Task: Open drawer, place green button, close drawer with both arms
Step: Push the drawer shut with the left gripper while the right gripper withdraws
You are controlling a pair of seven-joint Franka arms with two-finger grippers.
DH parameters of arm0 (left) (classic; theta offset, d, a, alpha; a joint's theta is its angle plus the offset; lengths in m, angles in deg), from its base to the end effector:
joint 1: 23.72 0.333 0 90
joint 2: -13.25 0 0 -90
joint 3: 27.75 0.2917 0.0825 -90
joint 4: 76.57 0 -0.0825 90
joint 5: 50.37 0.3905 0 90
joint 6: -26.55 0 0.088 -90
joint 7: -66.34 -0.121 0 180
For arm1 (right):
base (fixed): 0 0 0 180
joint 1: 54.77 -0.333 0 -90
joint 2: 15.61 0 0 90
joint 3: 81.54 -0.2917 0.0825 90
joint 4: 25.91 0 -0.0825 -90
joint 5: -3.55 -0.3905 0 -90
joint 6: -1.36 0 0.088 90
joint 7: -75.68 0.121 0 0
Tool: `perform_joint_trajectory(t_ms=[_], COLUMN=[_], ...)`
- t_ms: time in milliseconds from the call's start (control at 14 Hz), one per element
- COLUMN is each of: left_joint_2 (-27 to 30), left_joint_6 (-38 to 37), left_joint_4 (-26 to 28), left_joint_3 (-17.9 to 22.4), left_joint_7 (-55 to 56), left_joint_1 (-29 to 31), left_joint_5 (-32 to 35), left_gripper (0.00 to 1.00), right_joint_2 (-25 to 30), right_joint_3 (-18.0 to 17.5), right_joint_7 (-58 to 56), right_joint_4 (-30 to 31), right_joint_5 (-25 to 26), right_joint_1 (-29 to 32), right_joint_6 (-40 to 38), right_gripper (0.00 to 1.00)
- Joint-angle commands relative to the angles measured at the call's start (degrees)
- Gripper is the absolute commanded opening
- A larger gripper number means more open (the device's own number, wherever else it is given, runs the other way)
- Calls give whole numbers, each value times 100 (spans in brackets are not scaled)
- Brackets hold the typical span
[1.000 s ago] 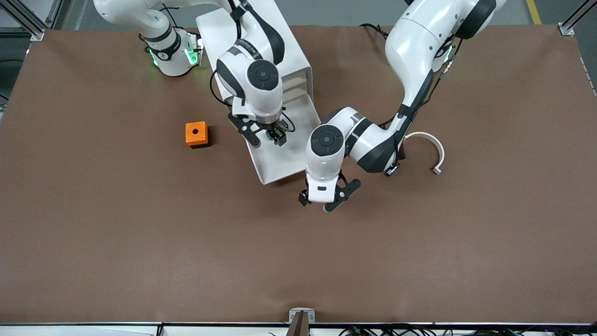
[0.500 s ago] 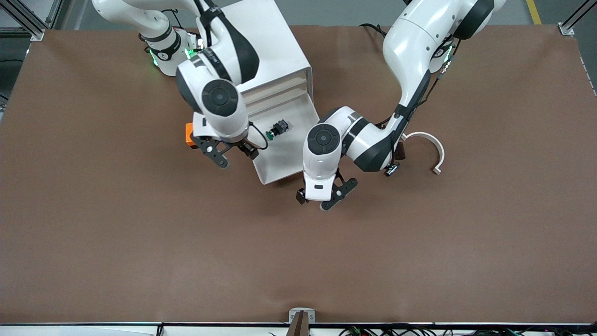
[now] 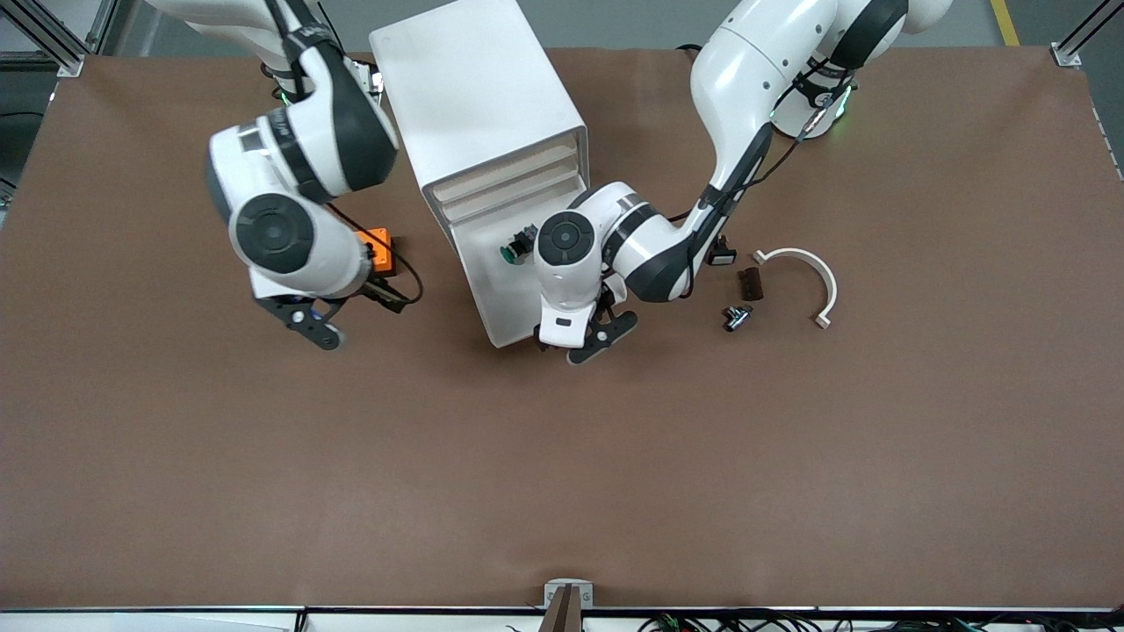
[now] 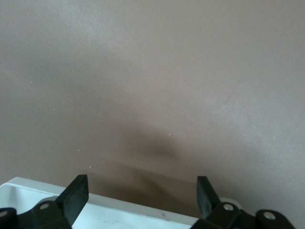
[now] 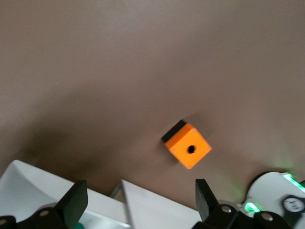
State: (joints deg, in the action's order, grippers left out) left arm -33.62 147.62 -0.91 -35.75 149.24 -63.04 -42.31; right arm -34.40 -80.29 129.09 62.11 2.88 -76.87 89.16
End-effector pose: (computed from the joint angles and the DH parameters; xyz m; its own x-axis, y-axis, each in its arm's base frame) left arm 0.5141 -0.5164 0.2124 0.8309 0.5562 0.0151 0.5564 -0.8307 -0.0194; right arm 0.5724 0.2209 0.4056 0.8110 -0.5508 -0.1975 -0.4987 -0.8272 0.2590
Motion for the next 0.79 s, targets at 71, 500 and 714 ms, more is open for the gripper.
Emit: perform_joint_trajectory(t_ms=[71,500,714], left_joint_2=[-41,-59,-120], left_joint_6=[57,57,57], left_joint_4=[107,125,125], left_joint_3=[18,18,18], left_joint_7=[33,42,33], left_joint_1=[-6,-23,-190], left_joint_5=[55,55,55], left_gripper=[100,100,100], right_joint_2=[323,780,833], right_joint_3=[-107,-99,-99], right_joint_7=[-1321,-3123,-3880], right_joint_4=[-128,-128,-206], right_joint_5=[50,233,313], right_joint_1=[811,1691,1981], right_joint_6=[-534,-1018,-1019], right_gripper=[100,100,100])
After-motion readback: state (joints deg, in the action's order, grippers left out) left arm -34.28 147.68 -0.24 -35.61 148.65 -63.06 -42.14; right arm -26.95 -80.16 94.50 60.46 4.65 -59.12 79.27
